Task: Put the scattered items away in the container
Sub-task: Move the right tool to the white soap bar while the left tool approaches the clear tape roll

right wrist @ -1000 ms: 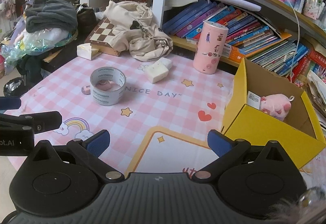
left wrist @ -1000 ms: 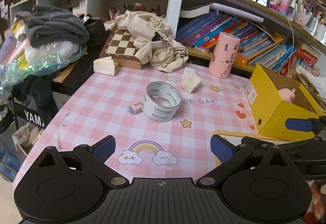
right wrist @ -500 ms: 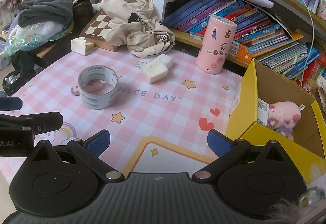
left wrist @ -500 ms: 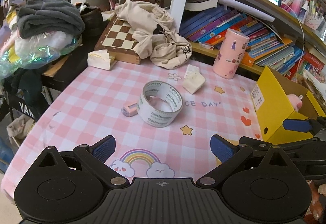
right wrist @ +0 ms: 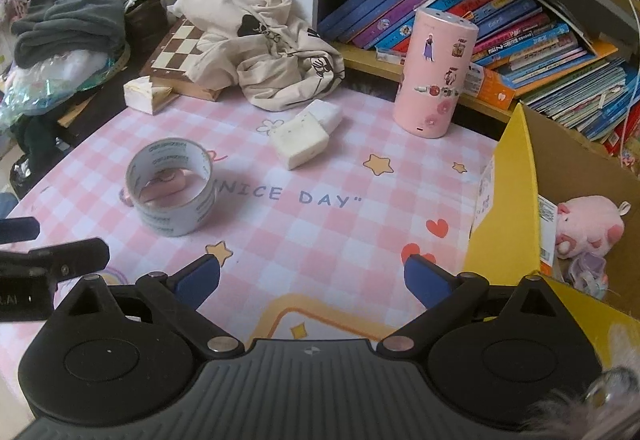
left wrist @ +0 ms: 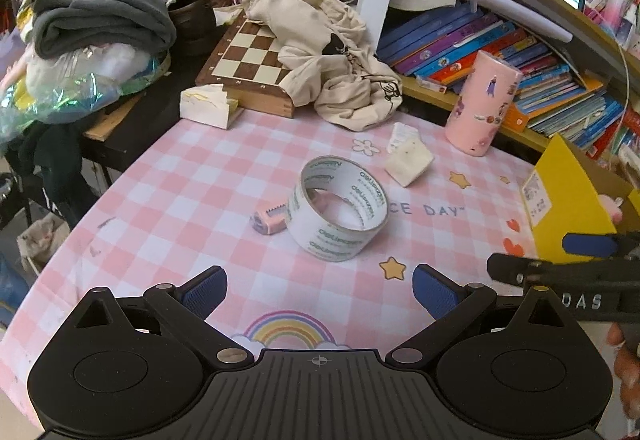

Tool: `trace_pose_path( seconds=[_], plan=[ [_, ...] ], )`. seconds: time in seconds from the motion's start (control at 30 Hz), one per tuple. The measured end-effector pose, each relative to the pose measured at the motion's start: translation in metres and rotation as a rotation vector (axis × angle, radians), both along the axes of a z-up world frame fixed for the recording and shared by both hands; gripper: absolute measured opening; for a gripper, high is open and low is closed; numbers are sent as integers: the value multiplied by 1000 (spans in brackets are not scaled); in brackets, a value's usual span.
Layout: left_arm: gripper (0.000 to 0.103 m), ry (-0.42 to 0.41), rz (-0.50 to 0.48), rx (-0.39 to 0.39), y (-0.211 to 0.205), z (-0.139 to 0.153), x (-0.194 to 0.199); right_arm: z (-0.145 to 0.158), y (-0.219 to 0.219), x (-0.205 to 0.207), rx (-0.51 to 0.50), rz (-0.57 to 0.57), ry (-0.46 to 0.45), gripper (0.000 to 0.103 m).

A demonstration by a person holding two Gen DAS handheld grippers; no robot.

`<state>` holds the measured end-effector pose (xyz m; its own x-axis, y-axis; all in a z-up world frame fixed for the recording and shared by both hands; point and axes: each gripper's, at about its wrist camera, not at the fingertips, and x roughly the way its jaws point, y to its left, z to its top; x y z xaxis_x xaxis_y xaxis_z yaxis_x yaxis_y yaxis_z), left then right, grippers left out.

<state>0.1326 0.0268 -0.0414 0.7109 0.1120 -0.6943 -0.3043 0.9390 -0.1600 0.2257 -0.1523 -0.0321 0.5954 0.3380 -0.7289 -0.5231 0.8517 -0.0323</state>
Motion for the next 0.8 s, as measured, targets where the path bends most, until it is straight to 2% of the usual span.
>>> trace_pose_path(
  seconds=[0.17, 0.33, 0.8],
  plan=[
    [100, -6, -14, 60, -1, 0, 14, -2, 4, 18, 15, -1, -2, 101],
    [100, 16, -20, 61, 2, -5, 30, -4, 9, 35, 33, -5, 3, 101],
    [99, 44, -85, 133, -6, -18, 71, -15, 31, 76, 68, 17, 9, 101]
  ],
)
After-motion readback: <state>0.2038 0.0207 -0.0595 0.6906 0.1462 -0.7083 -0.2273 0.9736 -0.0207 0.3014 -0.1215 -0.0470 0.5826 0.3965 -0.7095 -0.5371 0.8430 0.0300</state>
